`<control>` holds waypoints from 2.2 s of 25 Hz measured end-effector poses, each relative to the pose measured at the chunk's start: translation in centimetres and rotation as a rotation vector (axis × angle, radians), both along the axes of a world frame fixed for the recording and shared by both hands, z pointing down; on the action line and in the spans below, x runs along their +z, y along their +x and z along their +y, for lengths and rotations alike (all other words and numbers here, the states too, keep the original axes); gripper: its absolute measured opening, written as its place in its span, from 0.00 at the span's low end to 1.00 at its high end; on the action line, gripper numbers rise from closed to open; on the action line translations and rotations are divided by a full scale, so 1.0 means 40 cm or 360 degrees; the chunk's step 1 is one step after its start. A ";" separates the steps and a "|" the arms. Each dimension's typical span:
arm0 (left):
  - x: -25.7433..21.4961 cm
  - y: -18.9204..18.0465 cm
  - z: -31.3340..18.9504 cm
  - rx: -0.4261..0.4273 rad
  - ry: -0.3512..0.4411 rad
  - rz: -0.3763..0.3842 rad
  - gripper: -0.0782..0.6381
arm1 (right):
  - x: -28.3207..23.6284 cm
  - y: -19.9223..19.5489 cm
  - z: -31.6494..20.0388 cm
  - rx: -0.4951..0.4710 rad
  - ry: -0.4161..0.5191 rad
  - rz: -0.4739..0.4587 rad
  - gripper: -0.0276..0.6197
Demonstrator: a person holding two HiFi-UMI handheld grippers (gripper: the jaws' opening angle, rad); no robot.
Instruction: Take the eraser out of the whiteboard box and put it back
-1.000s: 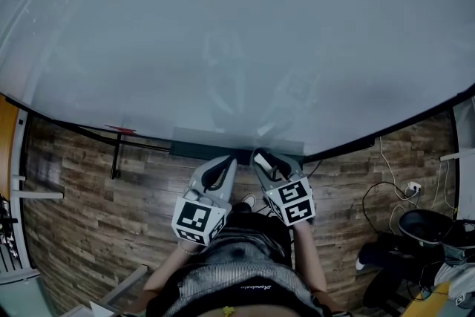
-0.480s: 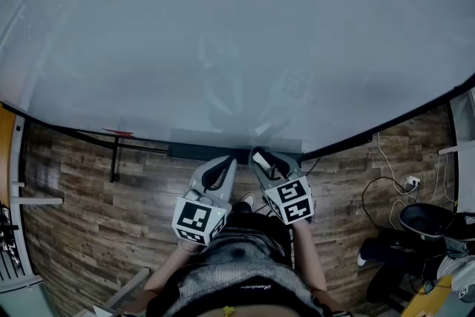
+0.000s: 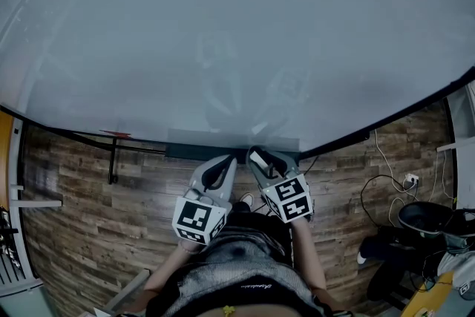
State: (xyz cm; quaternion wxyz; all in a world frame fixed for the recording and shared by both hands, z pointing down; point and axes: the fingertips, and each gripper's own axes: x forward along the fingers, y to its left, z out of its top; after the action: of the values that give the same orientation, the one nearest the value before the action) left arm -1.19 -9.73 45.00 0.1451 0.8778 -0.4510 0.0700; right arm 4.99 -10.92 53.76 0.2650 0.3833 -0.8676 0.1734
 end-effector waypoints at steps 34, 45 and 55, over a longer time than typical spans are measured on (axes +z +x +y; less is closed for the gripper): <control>0.003 0.031 -0.004 0.0049 -0.0022 0.0001 0.11 | -0.039 0.025 0.014 0.0058 0.0108 -0.0121 0.41; 0.010 0.052 0.008 0.0085 -0.0007 -0.0002 0.11 | -0.073 0.049 0.038 0.0091 0.0145 -0.0145 0.38; 0.022 0.068 0.032 0.0105 -0.0041 -0.0011 0.11 | -0.078 0.064 0.061 0.0097 0.0150 -0.0142 0.24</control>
State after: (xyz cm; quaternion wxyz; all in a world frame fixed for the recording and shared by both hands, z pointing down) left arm 1.54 -8.45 45.90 0.1526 0.8900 -0.4215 0.0835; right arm 7.54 -8.49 50.66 0.2022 0.4135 -0.8737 0.1572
